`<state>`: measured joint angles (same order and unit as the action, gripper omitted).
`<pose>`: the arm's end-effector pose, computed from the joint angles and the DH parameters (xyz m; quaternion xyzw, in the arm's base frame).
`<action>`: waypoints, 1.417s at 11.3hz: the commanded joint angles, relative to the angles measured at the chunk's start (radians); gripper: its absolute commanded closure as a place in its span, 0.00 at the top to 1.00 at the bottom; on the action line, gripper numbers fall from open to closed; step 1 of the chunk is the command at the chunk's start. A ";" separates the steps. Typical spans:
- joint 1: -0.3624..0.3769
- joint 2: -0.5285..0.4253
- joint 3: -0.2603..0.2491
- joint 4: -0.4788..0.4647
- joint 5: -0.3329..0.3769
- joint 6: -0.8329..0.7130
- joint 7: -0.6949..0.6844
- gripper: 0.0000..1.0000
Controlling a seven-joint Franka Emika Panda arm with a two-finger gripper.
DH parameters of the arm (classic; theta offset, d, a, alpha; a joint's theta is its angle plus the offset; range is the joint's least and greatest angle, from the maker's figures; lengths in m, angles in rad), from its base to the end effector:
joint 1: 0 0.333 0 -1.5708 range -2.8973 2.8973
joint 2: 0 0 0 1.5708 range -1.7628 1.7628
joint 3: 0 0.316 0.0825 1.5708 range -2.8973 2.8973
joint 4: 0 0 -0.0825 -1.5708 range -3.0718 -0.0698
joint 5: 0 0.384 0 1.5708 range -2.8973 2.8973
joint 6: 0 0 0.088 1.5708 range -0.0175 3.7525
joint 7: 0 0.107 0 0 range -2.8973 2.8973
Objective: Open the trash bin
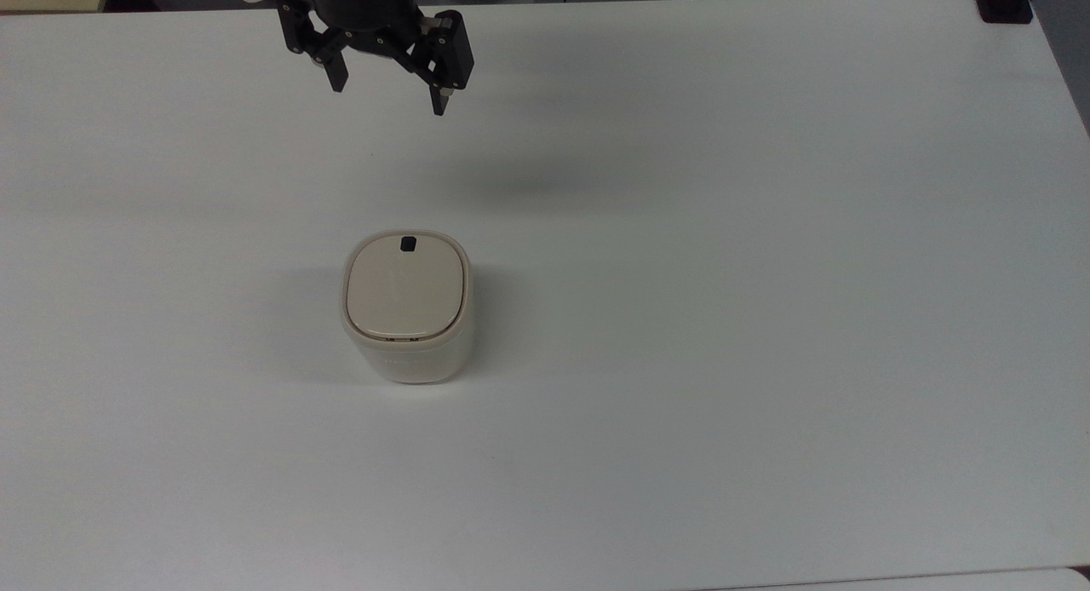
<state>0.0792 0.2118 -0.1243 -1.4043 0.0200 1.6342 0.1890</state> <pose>0.6238 -0.0178 0.5851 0.9932 -0.1158 0.0100 0.0023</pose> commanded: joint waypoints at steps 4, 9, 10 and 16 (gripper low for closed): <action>0.010 -0.014 0.000 -0.045 -0.005 0.032 0.020 1.00; 0.007 -0.014 -0.005 -0.044 0.001 0.033 0.012 1.00; 0.007 -0.014 -0.005 -0.042 0.006 0.033 0.020 1.00; 0.007 -0.011 -0.008 -0.044 0.006 0.035 0.003 1.00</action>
<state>0.0818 0.2171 -0.1257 -1.4189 0.0217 1.6385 0.1892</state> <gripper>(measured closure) 0.000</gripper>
